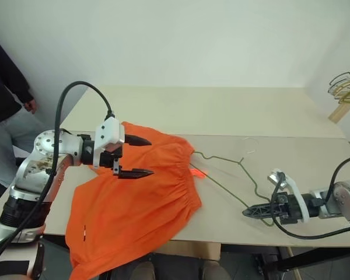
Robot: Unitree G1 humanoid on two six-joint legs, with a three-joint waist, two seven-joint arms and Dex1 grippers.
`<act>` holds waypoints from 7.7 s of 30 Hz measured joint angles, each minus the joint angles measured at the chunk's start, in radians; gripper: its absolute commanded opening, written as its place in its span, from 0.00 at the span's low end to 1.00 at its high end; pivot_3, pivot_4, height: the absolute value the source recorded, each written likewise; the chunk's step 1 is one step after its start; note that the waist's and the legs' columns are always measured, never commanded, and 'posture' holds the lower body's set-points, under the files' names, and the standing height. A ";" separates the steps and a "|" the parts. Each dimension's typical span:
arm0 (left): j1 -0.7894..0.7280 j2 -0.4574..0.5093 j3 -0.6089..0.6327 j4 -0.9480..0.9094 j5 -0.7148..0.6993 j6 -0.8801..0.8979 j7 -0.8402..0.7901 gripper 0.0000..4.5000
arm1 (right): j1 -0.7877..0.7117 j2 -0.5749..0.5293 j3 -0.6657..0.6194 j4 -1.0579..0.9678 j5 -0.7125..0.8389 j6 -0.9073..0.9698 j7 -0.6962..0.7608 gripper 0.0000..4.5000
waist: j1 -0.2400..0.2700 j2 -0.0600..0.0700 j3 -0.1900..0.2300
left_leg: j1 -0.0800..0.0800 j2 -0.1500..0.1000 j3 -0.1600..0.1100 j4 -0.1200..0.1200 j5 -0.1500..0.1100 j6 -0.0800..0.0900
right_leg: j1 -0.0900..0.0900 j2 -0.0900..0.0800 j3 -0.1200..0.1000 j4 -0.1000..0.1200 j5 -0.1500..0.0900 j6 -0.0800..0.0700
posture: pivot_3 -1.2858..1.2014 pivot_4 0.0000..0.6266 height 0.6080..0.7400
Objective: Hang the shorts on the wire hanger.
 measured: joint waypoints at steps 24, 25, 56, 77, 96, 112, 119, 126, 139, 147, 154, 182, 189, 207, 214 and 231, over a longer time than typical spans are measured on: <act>0.014 0.006 -0.002 -0.021 0.000 0.025 -0.001 0.99 | -0.121 0.247 0.058 0.099 -0.104 0.017 -0.250 0.00 | 0.002 -0.001 0.000 | 0.000 0.000 0.000 0.000 0.001 -0.001 | -0.001 0.000 0.000 0.001 0.000 0.000 | 0.53 0.03 1.00; 0.014 0.006 -0.002 -0.021 0.000 0.025 -0.001 0.99 | -0.134 0.259 0.053 0.109 -0.107 0.021 -0.265 0.00 | 0.002 -0.001 0.000 | 0.000 0.000 0.000 0.000 0.001 -0.001 | -0.001 0.000 0.000 0.001 0.000 0.000 | 0.53 0.03 1.00; 0.028 -0.014 -0.011 -0.022 0.014 -0.018 0.046 0.99 | -0.312 0.452 0.018 0.319 -0.070 0.105 -0.285 0.00 | -0.014 -0.003 -0.002 | 0.000 0.000 -0.001 -0.001 0.003 -0.004 | -0.002 0.000 0.000 0.003 0.001 -0.001 | 0.54 0.00 1.00; -0.082 -0.053 -0.030 0.093 0.052 -0.100 0.034 0.99 | -0.040 0.486 -0.232 -0.183 -0.125 -0.265 -0.465 0.00 | -0.020 -0.003 -0.003 | -0.002 -0.001 -0.003 -0.001 0.004 -0.007 | -0.002 -0.001 -0.002 0.003 0.001 -0.001 | 0.50 0.00 1.00; -0.638 0.013 -0.392 0.742 0.094 -0.553 -0.331 0.99 | -0.217 0.226 0.236 -0.392 -0.509 -0.623 -0.324 0.00 | -0.109 -0.003 -0.004 | -0.002 -0.001 -0.005 -0.001 0.004 -0.007 | -0.003 0.000 -0.002 0.003 0.000 -0.001 | 0.46 0.00 1.00; -0.676 -0.037 -0.688 0.953 0.254 -0.842 -0.332 0.65 | -0.301 0.198 0.261 -0.373 -0.564 -0.606 -0.233 0.00 | -0.138 -0.003 -0.004 | -0.005 0.000 -0.007 0.000 0.004 -0.007 | -0.004 0.000 -0.004 0.003 0.000 -0.001 | 0.45 0.00 1.00; -0.676 -0.058 -0.646 0.989 0.311 -0.870 -0.332 0.12 | -0.326 0.202 0.258 -0.373 -0.562 -0.562 -0.234 0.00 | -0.158 -0.003 -0.004 | -0.005 0.000 -0.007 0.000 0.004 -0.007 | -0.004 0.000 -0.004 0.003 0.000 -0.001 | 0.45 0.00 1.00; -0.673 -0.079 -0.587 1.029 0.328 -0.851 -0.320 0.01 | -0.328 0.208 0.256 -0.375 -0.545 -0.540 -0.237 0.00 | -0.167 -0.003 -0.004 | -0.005 -0.001 -0.008 0.000 0.004 -0.007 | -0.005 -0.001 -0.004 0.004 0.000 -0.001 | 0.44 0.00 1.00; -0.626 -0.144 -0.461 1.031 0.354 -0.741 -0.324 0.00 | -0.149 0.149 -0.012 -0.426 -0.511 -0.529 -0.340 0.83 | -0.176 -0.003 -0.004 | -0.006 -0.001 -0.009 0.001 0.004 -0.007 | -0.004 -0.001 -0.006 0.004 0.000 -0.001 | 0.44 0.00 1.00; -0.619 -0.187 -0.400 1.036 0.372 -0.671 -0.328 0.00 | 0.088 0.151 -0.439 -0.503 -0.424 -0.464 -0.436 1.00 | -0.184 -0.003 -0.004 | -0.006 -0.001 -0.009 0.001 0.004 -0.006 | -0.003 -0.001 -0.006 0.004 0.000 -0.001 | 0.43 0.00 1.00; -0.618 -0.238 -0.348 1.054 0.396 -0.602 -0.309 0.00 | 0.419 0.338 -0.677 -0.627 -0.280 -0.467 -0.435 1.00 | -0.188 -0.002 -0.007 | -0.004 -0.001 -0.009 0.000 0.004 -0.006 | -0.001 -0.001 -0.006 0.005 0.000 -0.001 | 0.43 0.02 1.00; -0.646 -0.282 -0.279 1.091 0.441 -0.585 -0.304 0.00 | 0.195 0.758 -0.052 -0.343 -0.209 -0.409 -0.663 1.00 | -0.216 0.003 -0.012 | -0.002 -0.001 -0.012 -0.001 0.004 -0.006 | -0.001 0.000 -0.005 0.006 0.000 0.000 | 0.44 0.01 1.00; -0.645 -0.278 -0.271 1.089 0.448 -0.585 -0.304 0.00 | 0.162 0.782 -0.026 -0.267 -0.196 -0.375 -0.695 0.55 | -0.212 0.003 -0.013 | -0.002 -0.001 -0.012 -0.001 0.004 -0.006 | -0.001 0.000 -0.006 0.006 0.000 0.000 | 0.45 0.00 1.00; -0.608 -0.257 -0.239 1.066 0.469 -0.589 -0.297 0.00 | 0.160 0.728 -0.239 -0.288 -0.111 -0.383 -0.762 0.01 | -0.213 0.002 -0.017 | -0.002 -0.001 -0.012 -0.001 0.004 -0.006 | -0.001 -0.001 -0.005 0.007 0.000 0.000 | 0.44 0.00 1.00; -0.547 -0.226 -0.226 1.017 0.419 -0.632 -0.331 0.00 | 0.084 0.403 -0.309 -0.277 -0.033 -0.359 -0.563 0.01 | -0.212 0.002 -0.017 | -0.002 -0.001 -0.012 -0.001 0.004 -0.006 | -0.001 0.000 -0.006 0.006 0.000 0.000 | 0.44 0.00 1.00; -0.483 -0.166 -0.291 0.957 0.334 -0.740 -0.301 0.00 | 0.002 0.137 -0.207 -0.160 -0.015 -0.372 -0.242 0.01 | -0.207 0.001 -0.017 | -0.002 -0.001 -0.011 -0.001 0.004 -0.006 | 0.000 -0.001 -0.006 0.004 0.000 0.000 | 0.44 0.00 1.00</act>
